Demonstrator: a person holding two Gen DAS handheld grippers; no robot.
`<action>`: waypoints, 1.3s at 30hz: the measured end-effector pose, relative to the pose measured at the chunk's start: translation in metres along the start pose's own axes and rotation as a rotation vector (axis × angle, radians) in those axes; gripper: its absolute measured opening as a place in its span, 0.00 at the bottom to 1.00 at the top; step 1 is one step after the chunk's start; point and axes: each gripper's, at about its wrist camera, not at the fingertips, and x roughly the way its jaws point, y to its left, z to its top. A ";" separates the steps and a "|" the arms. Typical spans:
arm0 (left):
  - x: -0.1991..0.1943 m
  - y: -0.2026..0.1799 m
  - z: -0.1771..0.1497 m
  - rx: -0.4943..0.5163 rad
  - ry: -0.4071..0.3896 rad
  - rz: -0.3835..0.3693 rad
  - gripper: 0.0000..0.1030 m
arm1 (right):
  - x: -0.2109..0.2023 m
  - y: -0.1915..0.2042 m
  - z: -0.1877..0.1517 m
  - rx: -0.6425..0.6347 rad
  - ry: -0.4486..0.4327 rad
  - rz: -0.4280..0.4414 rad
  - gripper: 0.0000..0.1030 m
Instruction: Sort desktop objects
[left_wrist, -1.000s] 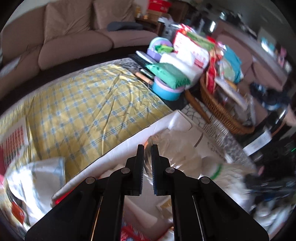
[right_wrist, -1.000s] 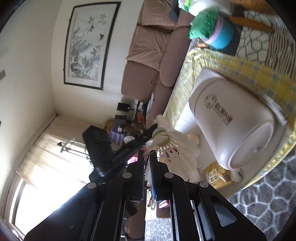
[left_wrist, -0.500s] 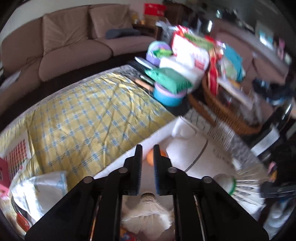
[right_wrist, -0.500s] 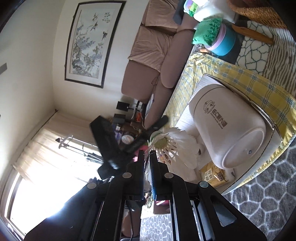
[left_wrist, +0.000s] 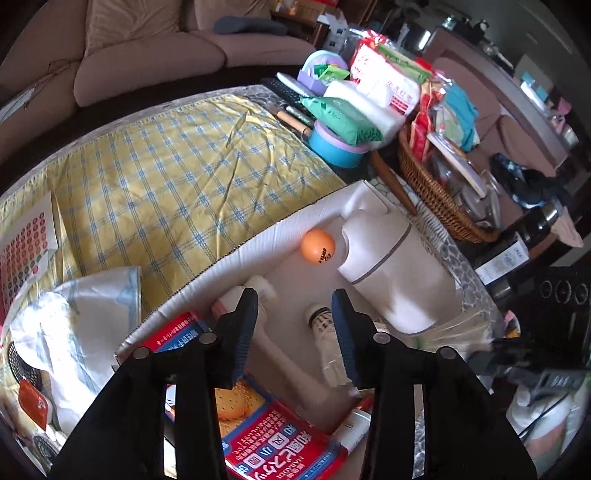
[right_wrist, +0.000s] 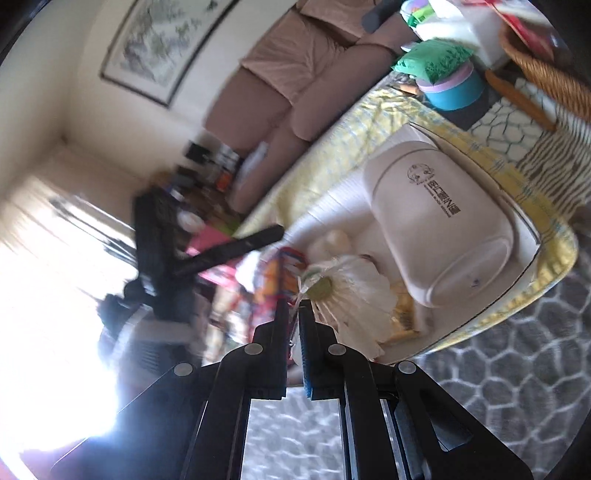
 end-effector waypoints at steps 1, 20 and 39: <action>0.001 0.000 0.000 -0.004 0.001 -0.005 0.45 | 0.007 0.005 0.001 -0.024 0.016 -0.038 0.07; 0.044 0.012 -0.005 -0.207 0.105 -0.235 0.54 | 0.129 0.041 0.007 -0.305 0.140 -0.482 0.09; 0.015 0.018 -0.009 -0.249 0.053 -0.261 0.64 | 0.084 -0.021 0.033 0.199 -0.130 -0.239 0.30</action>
